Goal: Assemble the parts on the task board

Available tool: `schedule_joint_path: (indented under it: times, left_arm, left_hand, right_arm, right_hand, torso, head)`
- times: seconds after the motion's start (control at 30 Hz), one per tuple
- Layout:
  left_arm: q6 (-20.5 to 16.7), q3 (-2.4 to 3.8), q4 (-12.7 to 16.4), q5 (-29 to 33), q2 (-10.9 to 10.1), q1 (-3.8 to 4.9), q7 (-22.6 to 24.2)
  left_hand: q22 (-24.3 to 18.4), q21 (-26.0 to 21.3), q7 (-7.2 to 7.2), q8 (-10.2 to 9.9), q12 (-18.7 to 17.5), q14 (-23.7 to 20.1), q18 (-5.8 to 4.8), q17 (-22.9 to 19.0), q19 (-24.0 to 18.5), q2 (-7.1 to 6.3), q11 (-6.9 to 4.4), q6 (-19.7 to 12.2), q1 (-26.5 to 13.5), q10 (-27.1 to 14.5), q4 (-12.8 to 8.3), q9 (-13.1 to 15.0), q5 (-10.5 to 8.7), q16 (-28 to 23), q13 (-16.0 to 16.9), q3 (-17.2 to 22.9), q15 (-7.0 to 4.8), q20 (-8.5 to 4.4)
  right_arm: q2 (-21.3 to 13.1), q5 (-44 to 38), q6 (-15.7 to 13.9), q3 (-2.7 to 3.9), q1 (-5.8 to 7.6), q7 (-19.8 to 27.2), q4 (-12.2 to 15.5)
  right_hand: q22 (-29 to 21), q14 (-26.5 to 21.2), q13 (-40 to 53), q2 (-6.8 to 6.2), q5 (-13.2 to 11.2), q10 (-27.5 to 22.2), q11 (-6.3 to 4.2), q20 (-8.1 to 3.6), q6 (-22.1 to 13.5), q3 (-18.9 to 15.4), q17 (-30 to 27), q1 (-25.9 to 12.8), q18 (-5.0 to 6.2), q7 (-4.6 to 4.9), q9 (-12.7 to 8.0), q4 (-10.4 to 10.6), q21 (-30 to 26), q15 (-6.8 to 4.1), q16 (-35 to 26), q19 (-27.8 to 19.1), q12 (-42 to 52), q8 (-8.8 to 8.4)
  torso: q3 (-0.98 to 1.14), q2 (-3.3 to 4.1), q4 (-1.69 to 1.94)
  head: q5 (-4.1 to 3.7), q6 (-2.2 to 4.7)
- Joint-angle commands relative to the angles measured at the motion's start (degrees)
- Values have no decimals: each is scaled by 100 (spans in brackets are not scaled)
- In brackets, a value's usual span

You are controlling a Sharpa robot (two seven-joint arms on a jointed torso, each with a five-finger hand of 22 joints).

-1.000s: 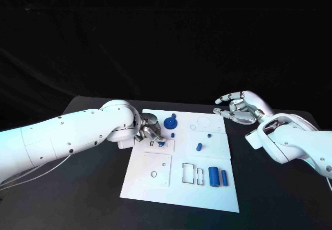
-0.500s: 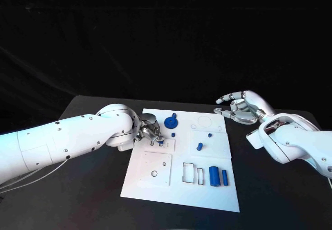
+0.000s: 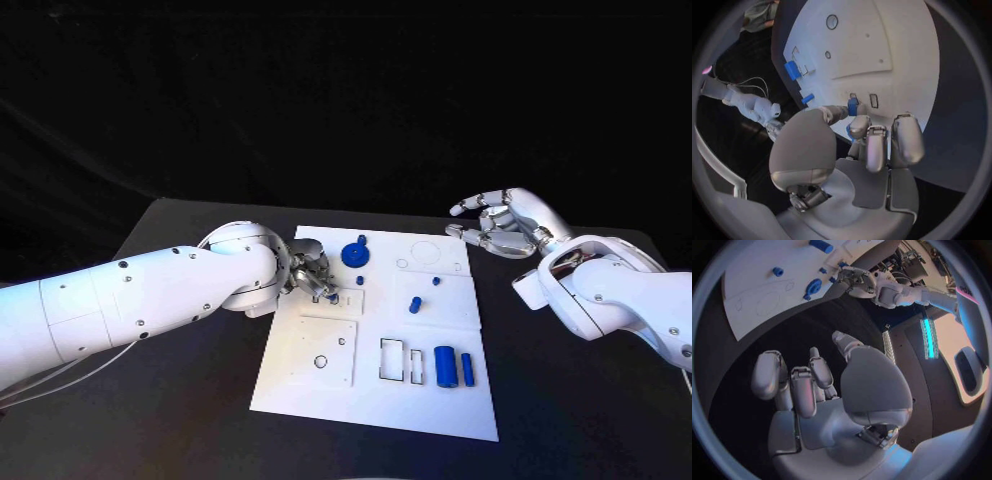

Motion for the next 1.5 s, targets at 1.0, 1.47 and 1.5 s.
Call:
schedule_joint_path:
  times: [1.0,1.47,1.5]
  left_arm:
    - [290,-1,-21,-64,75,-38,-8]
    - [345,-2,-61,-55,100,-38,-17]
    - [343,-3,-71,-49,106,-38,-17]
  left_hand:
    - [3,12,-68,60,44,546,-93,1317,31,-45,-29,134,-141,86,-1092,334,173,34,40,1116,-57,-35]
    - [12,15,-101,89,92,548,-95,1323,35,-71,-52,195,-267,159,-1060,364,216,37,116,1052,-73,-49]
    - [8,12,-112,93,91,548,-94,1322,34,-68,-59,205,-297,165,-1044,370,210,37,114,1027,-79,-53]
  right_arm:
    - [2,-14,49,-1,-17,40,-5]
    - [1,-10,49,-2,-21,43,-7]
    - [1,-9,47,-2,-22,44,-7]
  right_hand:
    - [-6,324,-5,13,27,9,-30,-50,41,-29,329,59,71,-14,9,18,-20,-35,-33,8,-6,37]
    - [-7,325,-7,18,37,14,-35,-55,53,-37,329,55,71,-19,15,34,-25,-40,-34,11,-5,46]
    - [-14,326,-11,19,38,11,-35,-56,54,-38,333,54,72,-20,16,36,-33,-41,-33,7,-8,47]
  torso:
    - [3,-1,4]
    - [3,-3,3]
    - [3,0,1]
  head:
    - [-6,-31]
    - [-5,-36]
    - [-6,-33]
